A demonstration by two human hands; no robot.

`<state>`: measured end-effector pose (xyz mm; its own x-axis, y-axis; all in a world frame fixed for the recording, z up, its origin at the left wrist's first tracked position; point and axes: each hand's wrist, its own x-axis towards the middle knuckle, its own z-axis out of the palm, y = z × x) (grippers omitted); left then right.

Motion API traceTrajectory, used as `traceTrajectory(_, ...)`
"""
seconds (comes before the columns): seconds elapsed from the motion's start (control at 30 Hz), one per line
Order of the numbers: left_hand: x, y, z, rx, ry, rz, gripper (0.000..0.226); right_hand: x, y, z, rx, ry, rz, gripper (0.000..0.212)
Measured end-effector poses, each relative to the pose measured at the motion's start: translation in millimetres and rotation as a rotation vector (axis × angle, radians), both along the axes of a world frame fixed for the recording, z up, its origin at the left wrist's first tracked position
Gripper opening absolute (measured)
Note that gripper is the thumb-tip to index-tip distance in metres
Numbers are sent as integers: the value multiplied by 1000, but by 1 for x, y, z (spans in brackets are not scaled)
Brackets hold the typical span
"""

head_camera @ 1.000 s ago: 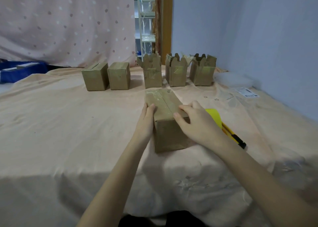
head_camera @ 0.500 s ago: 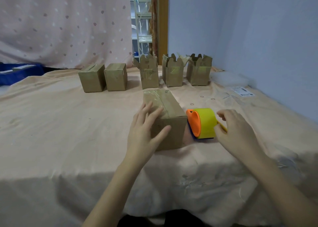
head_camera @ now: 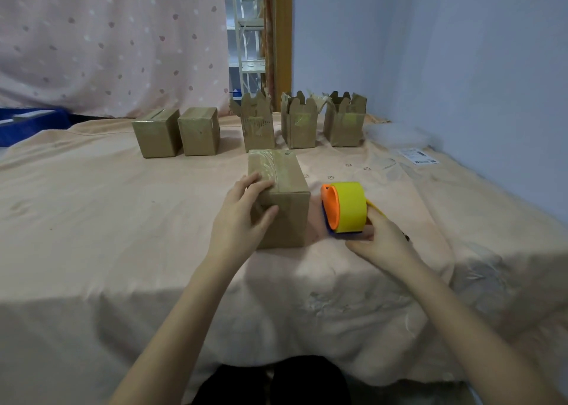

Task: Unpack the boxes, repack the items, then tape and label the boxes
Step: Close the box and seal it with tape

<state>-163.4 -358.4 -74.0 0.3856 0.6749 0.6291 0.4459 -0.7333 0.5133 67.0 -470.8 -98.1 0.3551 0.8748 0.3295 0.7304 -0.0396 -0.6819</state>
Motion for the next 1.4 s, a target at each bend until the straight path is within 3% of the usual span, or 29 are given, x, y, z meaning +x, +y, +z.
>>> traceTrajectory(0.13, 6, -15, 1, 152, -18, 62, 42, -1, 10, -5, 24, -32, -56, 47)
traceTrajectory(0.33, 25, -48, 0, 451, 22, 26, 30, 4, 14, -12, 59, -97, -57, 37)
traceTrajectory(0.43, 34, -60, -1, 497, 36, -40, 30, 1, 11, -4, 88, -88, -77, 29)
traceTrajectory(0.53, 40, -64, -2, 440, 108, -87, 42, -10, 1, 16, 122, -98, -99, 26)
traceTrajectory(0.63, 44, -67, 4, 319, 125, -88, 57, -22, -14, 46, 118, -239, -153, 30)
traceTrajectory(0.73, 47, -67, 15, 124, 80, -127, 64, -34, -29, 72, 233, -133, -53, 33)
traceTrajectory(0.8, 48, -65, 23, 56, -21, -197, 59, -43, -35, 84, 308, -5, 40, 34)
traceTrajectory(0.93, 52, -56, 31, 54, -161, -297, 27, -54, -38, 95, 394, 116, 128, 32)
traceTrajectory(1.07, 49, -54, 41, -113, -285, -402, 25, -58, -35, 99, 513, 198, 173, 37)
traceTrajectory(1.2, 37, -49, 62, -236, -329, -472, 33, -50, -35, 95, 418, -9, 269, 46)
traceTrajectory(1.33, 27, -46, 78, -246, -270, -521, 34, -39, -22, 83, 360, -467, 299, 61)
traceTrajectory(1.4, 25, -44, 83, -233, -220, -552, 36, -39, -16, 82, 359, -553, 305, 63)
